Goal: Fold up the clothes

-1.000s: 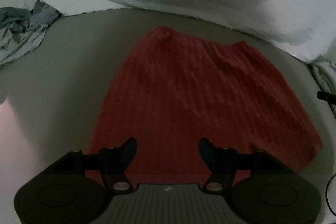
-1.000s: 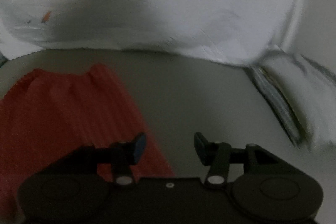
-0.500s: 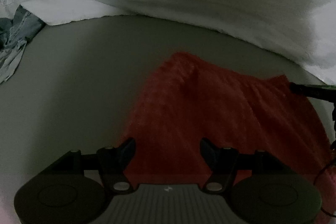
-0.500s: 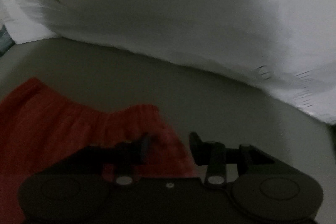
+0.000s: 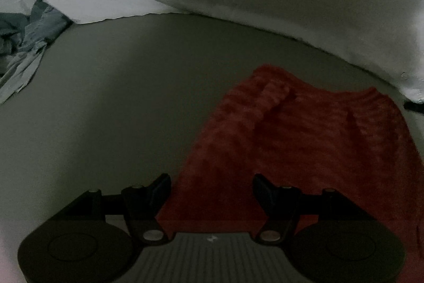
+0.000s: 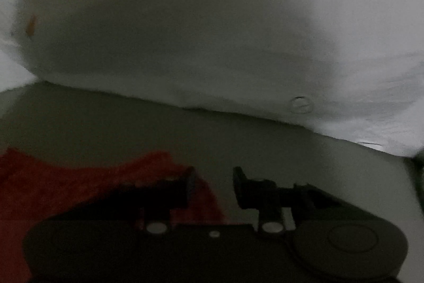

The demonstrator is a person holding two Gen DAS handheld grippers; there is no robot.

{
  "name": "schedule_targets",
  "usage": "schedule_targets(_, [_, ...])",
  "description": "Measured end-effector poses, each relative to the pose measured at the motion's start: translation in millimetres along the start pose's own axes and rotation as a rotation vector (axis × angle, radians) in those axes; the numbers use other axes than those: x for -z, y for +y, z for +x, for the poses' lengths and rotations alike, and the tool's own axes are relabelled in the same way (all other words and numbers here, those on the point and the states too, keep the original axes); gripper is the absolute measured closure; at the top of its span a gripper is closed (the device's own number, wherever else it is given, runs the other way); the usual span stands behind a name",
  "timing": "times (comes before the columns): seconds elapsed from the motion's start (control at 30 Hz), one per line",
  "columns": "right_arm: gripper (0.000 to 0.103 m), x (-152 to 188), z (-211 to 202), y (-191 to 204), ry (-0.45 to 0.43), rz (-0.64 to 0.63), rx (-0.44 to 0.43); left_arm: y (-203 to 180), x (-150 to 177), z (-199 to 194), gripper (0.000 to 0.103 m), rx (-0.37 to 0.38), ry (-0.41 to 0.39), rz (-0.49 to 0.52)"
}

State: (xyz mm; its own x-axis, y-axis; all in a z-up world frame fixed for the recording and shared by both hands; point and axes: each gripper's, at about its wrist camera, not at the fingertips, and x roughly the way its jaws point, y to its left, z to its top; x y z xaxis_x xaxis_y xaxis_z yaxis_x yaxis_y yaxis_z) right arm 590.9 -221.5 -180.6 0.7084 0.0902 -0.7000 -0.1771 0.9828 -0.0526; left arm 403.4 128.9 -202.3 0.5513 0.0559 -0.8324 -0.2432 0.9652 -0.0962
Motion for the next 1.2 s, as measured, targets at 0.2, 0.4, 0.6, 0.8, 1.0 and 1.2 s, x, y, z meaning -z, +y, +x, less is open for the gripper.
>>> schedule_targets(0.2, [0.076, 88.7, -86.1, -0.1, 0.072, 0.004, -0.052, -25.3, 40.3, -28.3, 0.028, 0.023, 0.016, 0.035])
schedule_targets(0.4, [0.069, 180.0, -128.4, -21.6, 0.162, 0.050, 0.100, -61.9, 92.3, -49.1, 0.026, 0.083, 0.090, 0.106])
schedule_targets(0.6, [0.068, 210.6, -172.7, -37.7, 0.152, 0.097, 0.151, -102.4, 131.8, -67.9, 0.020, 0.113, 0.128, 0.250])
schedule_targets(0.8, [0.063, 221.0, -199.6, -10.0, 0.076, -0.014, 0.025, -117.1, 176.0, -76.6, 0.015, 0.041, 0.137, 0.286])
schedule_targets(1.0, [0.055, 235.6, -229.6, 44.7, 0.003, -0.207, -0.219, -107.0, 200.2, -106.3, 0.015, -0.006, 0.137, 0.213])
schedule_targets(1.2, [0.051, 247.8, -219.2, 78.6, 0.078, -0.125, -0.415, -73.7, 212.9, -147.2, 0.015, -0.082, 0.109, 0.102])
